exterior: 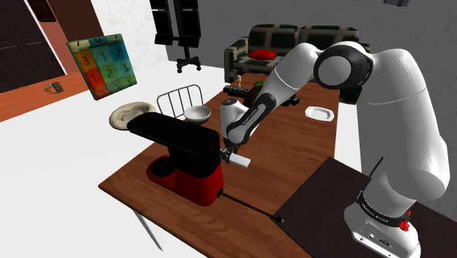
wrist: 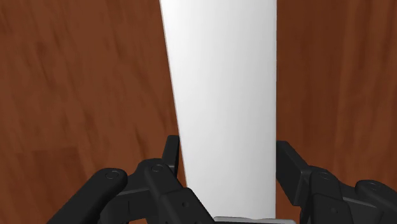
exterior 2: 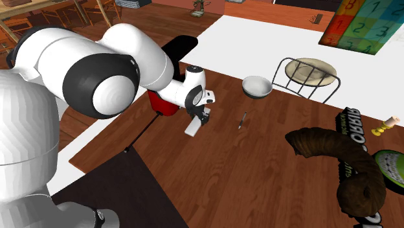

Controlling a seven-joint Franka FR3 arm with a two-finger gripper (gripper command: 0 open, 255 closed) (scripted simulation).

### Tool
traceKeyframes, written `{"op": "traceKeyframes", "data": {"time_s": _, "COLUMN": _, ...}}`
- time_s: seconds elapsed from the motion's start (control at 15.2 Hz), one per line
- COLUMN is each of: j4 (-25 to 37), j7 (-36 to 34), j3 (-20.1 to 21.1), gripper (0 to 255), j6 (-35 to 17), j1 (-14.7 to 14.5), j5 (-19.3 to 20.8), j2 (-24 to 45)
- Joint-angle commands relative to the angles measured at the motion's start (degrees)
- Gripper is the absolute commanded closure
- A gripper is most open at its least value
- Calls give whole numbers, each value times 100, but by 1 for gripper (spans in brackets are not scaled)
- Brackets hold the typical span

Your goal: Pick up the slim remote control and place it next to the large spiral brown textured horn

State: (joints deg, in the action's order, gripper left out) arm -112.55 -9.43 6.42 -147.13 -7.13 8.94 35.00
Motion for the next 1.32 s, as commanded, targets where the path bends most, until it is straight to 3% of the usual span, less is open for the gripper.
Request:
{"op": "traceKeyframes", "data": {"time_s": 0.0, "j4": -1, "j7": -2, "j3": 0, "gripper": 255, "j6": 0, "j1": 0, "j5": -1, "j2": 3}}
{"op": "traceKeyframes", "data": {"time_s": 1.25, "j4": -101, "j7": 150, "j3": 157, "gripper": 255, "j6": 868, "j1": 114, "j5": -205, "j2": -969}}
